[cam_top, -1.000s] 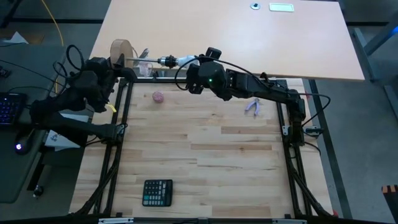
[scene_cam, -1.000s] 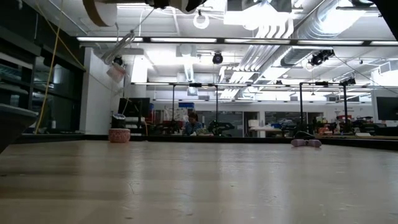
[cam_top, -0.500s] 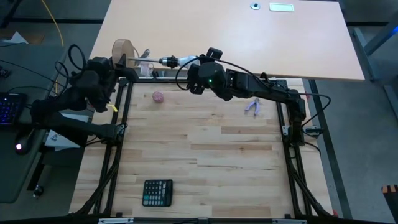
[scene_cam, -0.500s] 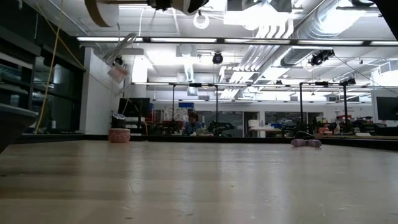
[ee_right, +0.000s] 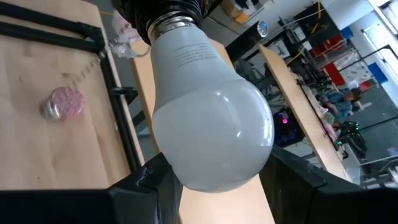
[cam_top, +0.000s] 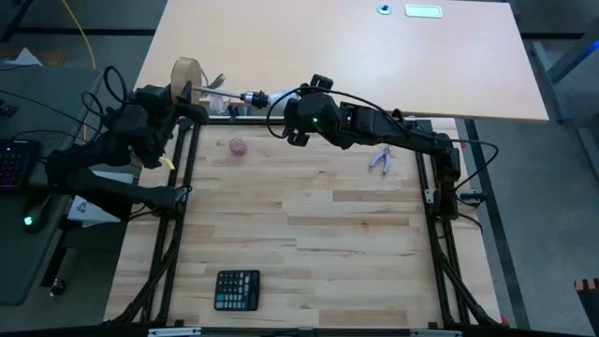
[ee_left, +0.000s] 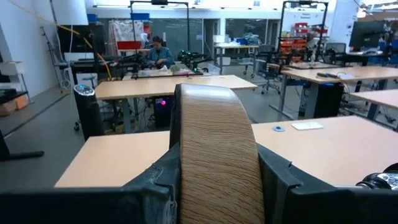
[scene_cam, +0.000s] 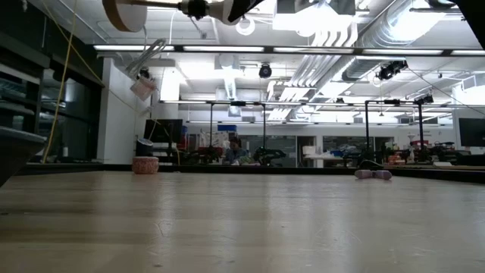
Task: Screw lightbulb
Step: Insert the white lightbulb into the brown lamp
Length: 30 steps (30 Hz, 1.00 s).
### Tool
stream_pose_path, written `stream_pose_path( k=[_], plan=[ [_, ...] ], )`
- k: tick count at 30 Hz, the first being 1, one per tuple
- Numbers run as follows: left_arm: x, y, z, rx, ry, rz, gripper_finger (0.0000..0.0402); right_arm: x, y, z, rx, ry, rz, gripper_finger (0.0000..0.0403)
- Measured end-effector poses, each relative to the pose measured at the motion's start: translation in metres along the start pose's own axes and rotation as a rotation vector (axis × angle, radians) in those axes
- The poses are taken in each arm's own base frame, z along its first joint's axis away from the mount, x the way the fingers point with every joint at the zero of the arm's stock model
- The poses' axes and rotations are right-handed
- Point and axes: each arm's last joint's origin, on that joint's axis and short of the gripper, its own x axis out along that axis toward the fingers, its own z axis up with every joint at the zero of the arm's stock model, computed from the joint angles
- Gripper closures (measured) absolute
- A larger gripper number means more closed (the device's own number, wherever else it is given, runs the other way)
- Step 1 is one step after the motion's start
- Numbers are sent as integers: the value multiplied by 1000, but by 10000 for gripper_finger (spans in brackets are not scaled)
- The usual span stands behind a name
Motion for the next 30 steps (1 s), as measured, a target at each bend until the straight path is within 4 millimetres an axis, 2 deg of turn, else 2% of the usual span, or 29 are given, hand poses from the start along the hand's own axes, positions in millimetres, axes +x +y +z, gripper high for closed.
stream_pose_path(
  k=[8, 13, 18, 22, 30],
  plan=[
    [1, -4, -1, 9, 3, 4, 286, 1, 1, -2, 54, -7, 52, 226],
    [2, -8, -3, -36, 8, 30, 286, 2, -8, -4, 155, -15, 74, 226],
    [3, -10, -3, -66, 6, 28, 286, -4, -18, -4, 179, -38, 79, 226],
    [3, -10, -2, -45, 3, 11, 286, -10, -21, -5, 170, -51, 108, 226],
    [3, -12, -3, 19, 6, -20, 286, -8, -21, -11, 194, -21, 177, 226]
  ],
)
